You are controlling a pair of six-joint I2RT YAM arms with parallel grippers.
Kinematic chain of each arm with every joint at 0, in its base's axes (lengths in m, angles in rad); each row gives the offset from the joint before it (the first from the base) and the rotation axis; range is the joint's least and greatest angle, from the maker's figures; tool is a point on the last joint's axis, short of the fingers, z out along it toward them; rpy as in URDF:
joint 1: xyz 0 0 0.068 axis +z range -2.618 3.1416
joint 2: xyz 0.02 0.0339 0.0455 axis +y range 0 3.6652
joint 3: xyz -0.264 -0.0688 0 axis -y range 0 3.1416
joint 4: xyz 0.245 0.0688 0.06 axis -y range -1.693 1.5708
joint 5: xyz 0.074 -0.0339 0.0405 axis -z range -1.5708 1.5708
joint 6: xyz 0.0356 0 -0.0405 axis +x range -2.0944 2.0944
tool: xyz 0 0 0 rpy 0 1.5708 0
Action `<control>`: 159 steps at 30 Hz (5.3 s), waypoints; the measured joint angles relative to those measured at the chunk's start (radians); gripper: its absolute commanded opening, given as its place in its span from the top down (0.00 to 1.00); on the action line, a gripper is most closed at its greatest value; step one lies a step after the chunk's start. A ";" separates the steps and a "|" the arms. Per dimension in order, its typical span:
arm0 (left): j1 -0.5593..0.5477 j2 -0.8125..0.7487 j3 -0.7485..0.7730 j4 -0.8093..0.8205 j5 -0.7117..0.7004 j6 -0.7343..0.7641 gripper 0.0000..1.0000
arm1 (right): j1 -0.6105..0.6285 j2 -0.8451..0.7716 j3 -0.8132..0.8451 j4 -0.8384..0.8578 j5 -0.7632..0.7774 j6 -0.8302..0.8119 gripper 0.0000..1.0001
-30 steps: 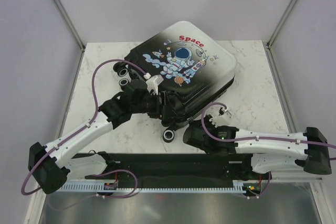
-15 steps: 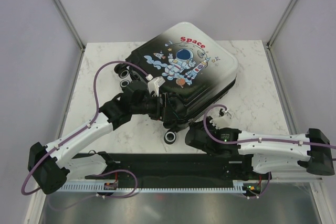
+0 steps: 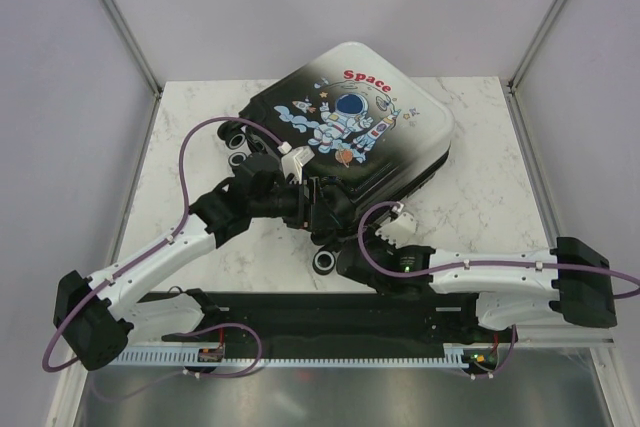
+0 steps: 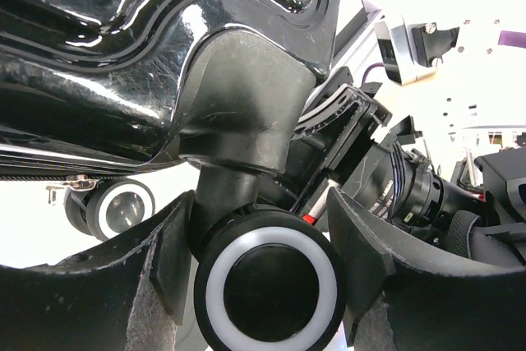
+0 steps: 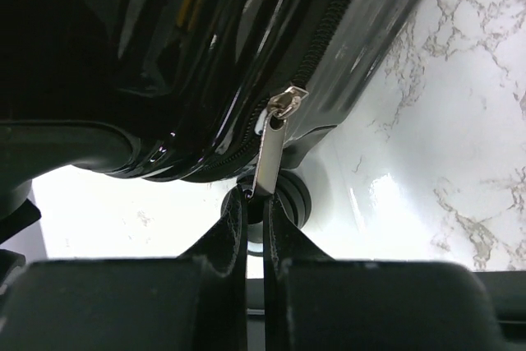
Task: Pack the luggage
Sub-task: Zip the luggage at the center of the board.
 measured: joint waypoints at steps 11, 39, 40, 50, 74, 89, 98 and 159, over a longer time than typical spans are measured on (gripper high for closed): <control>0.016 -0.018 -0.018 0.013 0.013 0.001 0.98 | -0.014 0.164 0.159 0.008 -0.103 -0.196 1.00; 0.002 0.029 0.011 0.045 -0.016 0.020 0.98 | 0.037 -0.410 -0.009 -0.124 -0.101 -0.371 0.12; 0.001 0.033 0.019 0.036 -0.016 0.020 0.98 | 0.032 -0.394 -0.023 -0.124 -0.091 -0.389 0.08; 0.000 0.039 0.064 -0.030 -0.029 0.020 0.98 | -0.164 -0.304 -0.131 0.061 -0.089 -0.682 0.07; -0.002 0.106 0.172 -0.166 -0.052 0.023 0.98 | -0.391 -0.211 -0.365 0.689 -0.562 -1.254 0.30; -0.002 0.129 0.193 -0.165 -0.074 0.023 0.98 | -0.389 -0.171 -0.379 0.752 -0.560 -1.312 1.00; -0.002 0.142 0.204 -0.168 -0.073 0.023 0.98 | -0.392 -0.212 -0.397 0.732 -0.515 -1.305 1.00; 0.015 0.165 0.176 -0.092 -0.075 -0.183 0.98 | 0.003 0.378 -0.246 1.353 0.143 -1.188 0.97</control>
